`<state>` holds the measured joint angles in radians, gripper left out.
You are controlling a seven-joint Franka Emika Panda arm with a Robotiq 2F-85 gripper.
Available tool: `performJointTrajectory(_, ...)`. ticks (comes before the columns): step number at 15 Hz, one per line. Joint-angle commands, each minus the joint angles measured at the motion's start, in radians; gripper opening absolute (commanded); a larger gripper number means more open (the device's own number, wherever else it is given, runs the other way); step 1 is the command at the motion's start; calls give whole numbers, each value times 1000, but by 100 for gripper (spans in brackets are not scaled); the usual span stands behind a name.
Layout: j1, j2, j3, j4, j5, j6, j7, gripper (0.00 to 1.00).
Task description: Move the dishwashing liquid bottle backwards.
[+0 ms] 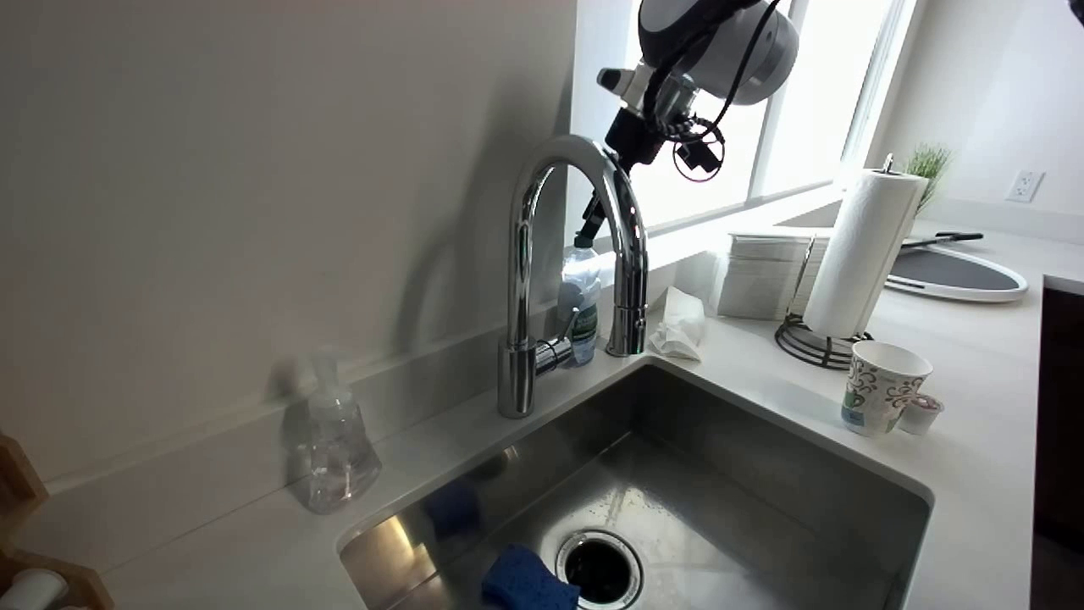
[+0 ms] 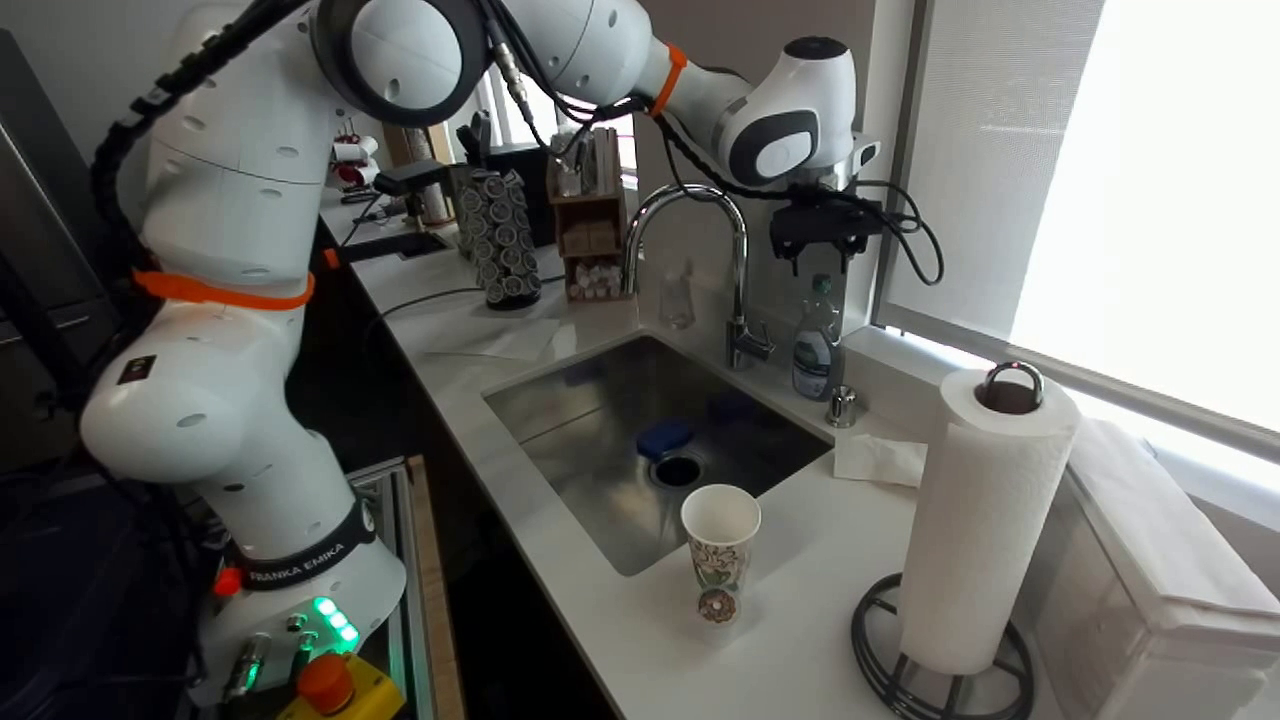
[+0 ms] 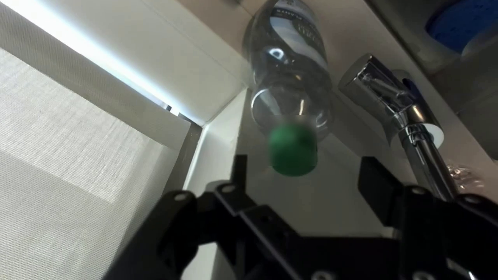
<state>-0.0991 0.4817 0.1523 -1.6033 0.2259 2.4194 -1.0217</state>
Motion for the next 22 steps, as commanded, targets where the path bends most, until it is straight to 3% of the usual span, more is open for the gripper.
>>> performJointTrajectory(1, 29, -57, -16, -27, -28, -84, 130, 100)
performJointTrajectory(8, 97, -307, -61, -277, -140, -225, 560, 99)
performJointTrajectory(15, 109, -656, -83, -572, -247, -347, 959, 100)
performJointTrajectory(19, 100, -806, -82, -667, -204, -482, 1141, 100)
performJointTrajectory(20, 101, -839, -85, -684, -213, -459, 1127, 100)
performJointTrajectory(21, 106, -755, -88, -614, -220, -460, 1087, 100)
performJointTrajectory(22, 105, -786, -88, -634, -220, -460, 1099, 100)
